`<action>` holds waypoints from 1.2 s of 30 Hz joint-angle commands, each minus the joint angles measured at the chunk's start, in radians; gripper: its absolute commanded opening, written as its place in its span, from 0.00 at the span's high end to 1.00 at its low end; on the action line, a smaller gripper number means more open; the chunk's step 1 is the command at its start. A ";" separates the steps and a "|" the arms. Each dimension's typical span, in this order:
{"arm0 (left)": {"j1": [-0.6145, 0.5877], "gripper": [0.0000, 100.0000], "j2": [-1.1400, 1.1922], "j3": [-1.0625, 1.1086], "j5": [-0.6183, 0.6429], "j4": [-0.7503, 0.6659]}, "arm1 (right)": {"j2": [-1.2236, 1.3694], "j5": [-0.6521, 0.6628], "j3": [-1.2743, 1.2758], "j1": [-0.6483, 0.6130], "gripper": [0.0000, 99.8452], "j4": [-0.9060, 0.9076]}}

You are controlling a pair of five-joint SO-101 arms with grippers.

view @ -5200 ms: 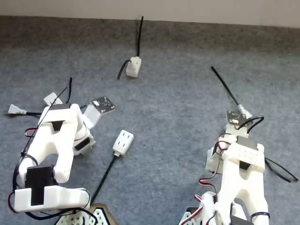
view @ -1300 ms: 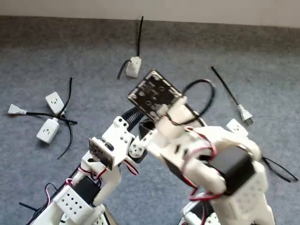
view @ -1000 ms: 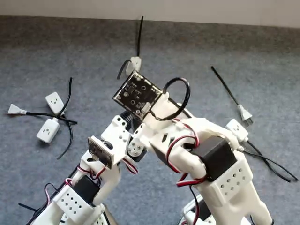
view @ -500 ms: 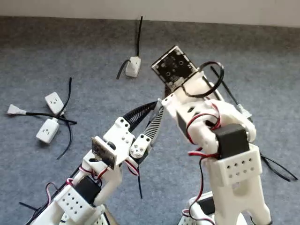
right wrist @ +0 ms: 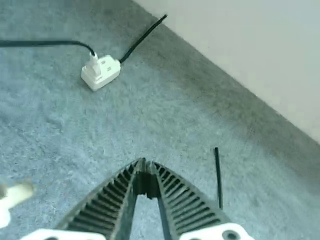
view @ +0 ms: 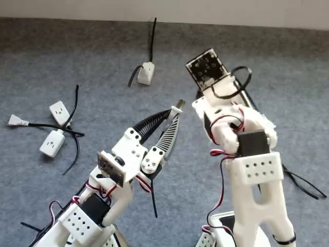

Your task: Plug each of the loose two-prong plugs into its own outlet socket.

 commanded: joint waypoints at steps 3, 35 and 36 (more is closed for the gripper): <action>0.015 0.99 -0.013 -0.007 -0.008 -0.026 | -0.018 0.006 -0.367 -0.159 0.99 0.199; -0.064 0.99 -0.007 -0.018 -0.003 -0.020 | -0.111 0.006 -0.206 -0.015 0.99 0.180; -0.094 0.99 -0.005 -0.022 -0.002 -0.018 | -0.116 0.006 -0.232 -0.012 0.99 0.229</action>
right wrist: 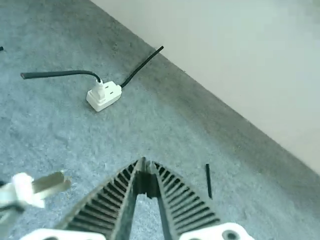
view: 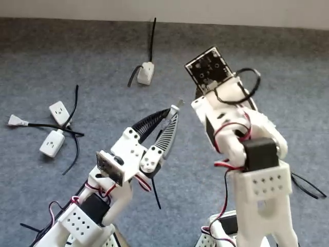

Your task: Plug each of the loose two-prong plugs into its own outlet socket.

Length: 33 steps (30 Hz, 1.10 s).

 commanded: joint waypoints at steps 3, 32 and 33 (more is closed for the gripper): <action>-0.168 0.99 -0.001 -0.077 0.058 0.098 | -0.051 0.005 -0.156 0.093 0.99 0.240; -0.326 0.99 1.000 -1.270 -0.032 1.516 | -0.053 -0.459 0.699 0.398 0.99 0.203; -0.308 0.99 1.032 -1.300 -0.100 1.564 | -0.053 -0.459 0.722 0.398 0.99 0.179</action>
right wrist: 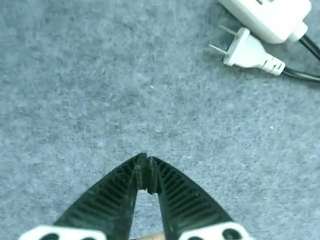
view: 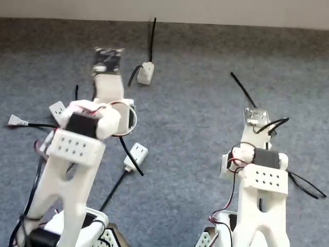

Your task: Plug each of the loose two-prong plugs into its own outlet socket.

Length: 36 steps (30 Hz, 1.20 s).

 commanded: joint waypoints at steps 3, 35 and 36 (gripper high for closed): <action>0.079 0.99 0.166 -0.206 -0.285 0.244 | -0.016 -0.008 0.113 0.008 0.99 -0.150; 0.074 0.99 0.334 -0.079 0.918 0.166 | -0.016 -0.015 0.300 0.013 0.99 -0.352; 0.076 0.99 0.335 -0.073 0.930 0.158 | -0.016 -0.015 0.300 0.013 0.99 -0.352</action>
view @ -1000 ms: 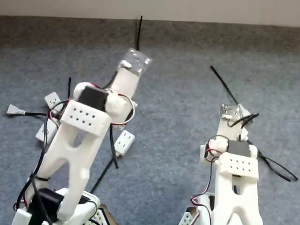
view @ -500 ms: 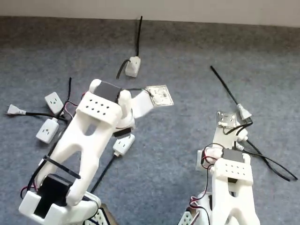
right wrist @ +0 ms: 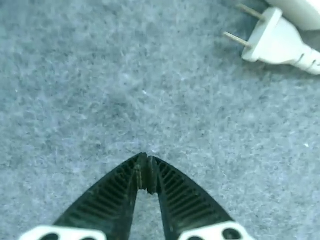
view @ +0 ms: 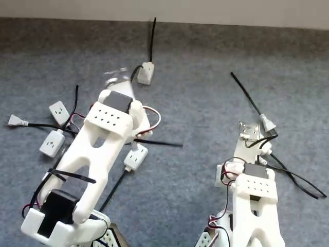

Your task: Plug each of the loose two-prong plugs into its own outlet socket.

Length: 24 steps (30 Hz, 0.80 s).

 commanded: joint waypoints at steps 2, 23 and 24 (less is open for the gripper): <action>-0.005 0.99 -0.005 0.033 0.233 -0.044 | -0.016 -0.006 -0.004 0.010 0.99 -0.013; 0.038 0.99 -0.007 0.223 0.582 -0.353 | -0.016 -0.003 -0.004 0.008 0.99 -0.013; 0.047 0.99 -0.010 0.223 0.582 -0.333 | -0.016 -0.003 -0.004 0.008 0.99 -0.013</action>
